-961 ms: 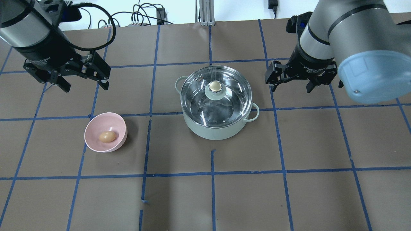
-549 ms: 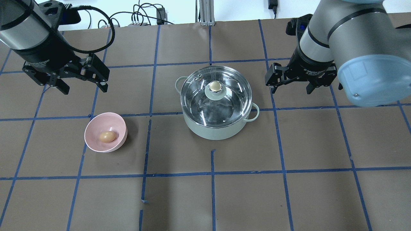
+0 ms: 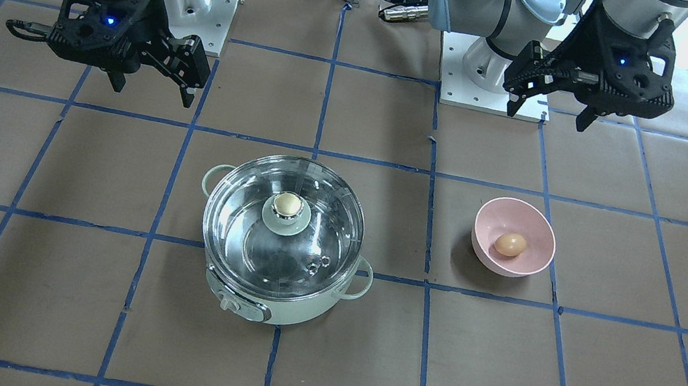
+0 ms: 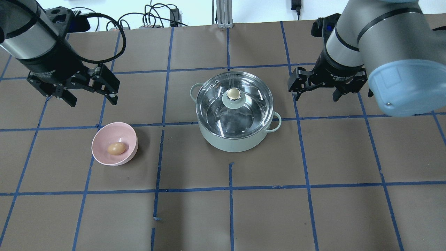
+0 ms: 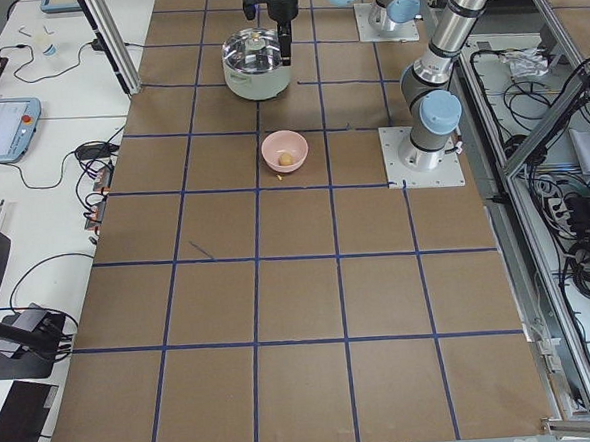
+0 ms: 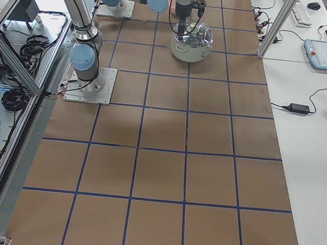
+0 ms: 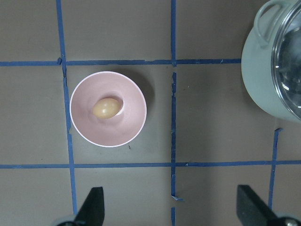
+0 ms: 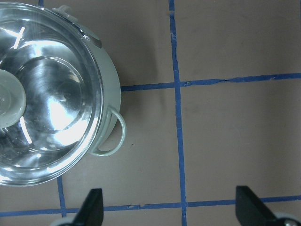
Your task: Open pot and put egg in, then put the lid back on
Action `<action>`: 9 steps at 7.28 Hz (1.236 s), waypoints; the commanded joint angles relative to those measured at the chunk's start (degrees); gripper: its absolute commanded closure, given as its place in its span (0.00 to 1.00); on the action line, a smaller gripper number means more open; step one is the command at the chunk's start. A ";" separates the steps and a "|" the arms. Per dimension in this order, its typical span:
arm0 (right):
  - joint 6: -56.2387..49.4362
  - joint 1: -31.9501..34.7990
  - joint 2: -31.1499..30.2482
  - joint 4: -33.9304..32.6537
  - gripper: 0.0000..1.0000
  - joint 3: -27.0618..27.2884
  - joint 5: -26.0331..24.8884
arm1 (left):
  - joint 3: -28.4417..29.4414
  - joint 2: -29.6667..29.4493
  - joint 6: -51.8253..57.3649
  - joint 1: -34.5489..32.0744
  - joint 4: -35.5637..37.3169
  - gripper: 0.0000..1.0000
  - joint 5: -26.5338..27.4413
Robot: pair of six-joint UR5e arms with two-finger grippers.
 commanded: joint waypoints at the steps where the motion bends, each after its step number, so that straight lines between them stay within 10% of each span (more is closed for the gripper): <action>1: 0.21 0.10 0.16 0.02 0.00 0.33 0.50 | -0.41 0.03 0.41 0.03 0.08 0.00 0.86; 9: 0.39 0.10 0.95 -2.87 0.00 1.83 0.68 | -21.84 -2.78 10.77 9.61 22.28 0.00 0.68</action>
